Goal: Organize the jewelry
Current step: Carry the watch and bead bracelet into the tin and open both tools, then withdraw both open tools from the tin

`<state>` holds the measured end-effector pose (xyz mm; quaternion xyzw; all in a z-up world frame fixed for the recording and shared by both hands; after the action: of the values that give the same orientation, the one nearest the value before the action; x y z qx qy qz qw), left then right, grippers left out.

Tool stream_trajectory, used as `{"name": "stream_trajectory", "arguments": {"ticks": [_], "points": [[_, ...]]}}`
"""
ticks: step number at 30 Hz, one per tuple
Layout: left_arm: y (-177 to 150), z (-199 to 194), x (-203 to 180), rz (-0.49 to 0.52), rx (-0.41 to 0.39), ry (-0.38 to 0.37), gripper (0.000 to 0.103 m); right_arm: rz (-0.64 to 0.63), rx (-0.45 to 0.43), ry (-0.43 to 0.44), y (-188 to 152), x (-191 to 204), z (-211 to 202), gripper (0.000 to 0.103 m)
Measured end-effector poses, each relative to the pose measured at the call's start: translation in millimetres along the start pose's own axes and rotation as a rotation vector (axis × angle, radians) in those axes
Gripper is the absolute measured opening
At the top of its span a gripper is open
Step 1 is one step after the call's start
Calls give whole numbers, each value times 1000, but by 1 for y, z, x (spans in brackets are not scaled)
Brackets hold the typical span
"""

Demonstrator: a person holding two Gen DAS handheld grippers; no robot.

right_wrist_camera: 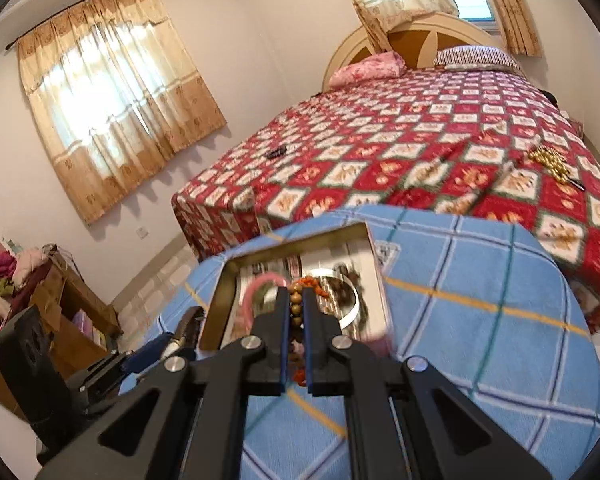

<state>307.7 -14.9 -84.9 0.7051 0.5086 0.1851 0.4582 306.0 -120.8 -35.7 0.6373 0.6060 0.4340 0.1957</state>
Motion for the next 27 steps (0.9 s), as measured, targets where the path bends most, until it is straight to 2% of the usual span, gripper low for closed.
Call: {"name": "stream_trajectory", "arguments": {"ticks": [4,10,14,19,20,23,25,26,27], "points": [[8,33,8,-2,4,18,36,-37,0,-28,-3,1,38,8],[-9,60,19,-24,69,47,36,-72,85,-67,-30,-9,76,8],[-19,66,19,-13,111,64,36,-83,102,-61,-36,-10,80,9],[-20,64,21,-30,106,65,37,-72,95,-34,-37,-8,74,14],[-19,63,21,-25,103,71,39,-69,87,-39,-36,-9,72,16],[-17,61,19,-6,88,91,50,-52,58,-56,-31,-13,66,22],[-14,58,18,0,68,94,51,-4,-5,-67,-21,-20,51,28],[-13,57,19,0,58,102,52,11,-26,-75,-19,-23,45,37],[-12,55,20,-2,55,115,53,43,-65,-103,-15,-30,33,52]]}}
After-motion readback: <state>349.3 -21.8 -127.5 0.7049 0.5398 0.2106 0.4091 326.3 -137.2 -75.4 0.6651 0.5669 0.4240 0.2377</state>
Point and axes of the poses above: each gripper's, at about its wrist camera, not at the fingertips, and z roughly the way its jaws point, x to its left, y to its top, the point moved 10 cm from there along z, roughly the way its jaws point, and after that the axes turned 6 degrees about -y, right-handed, at the moved point
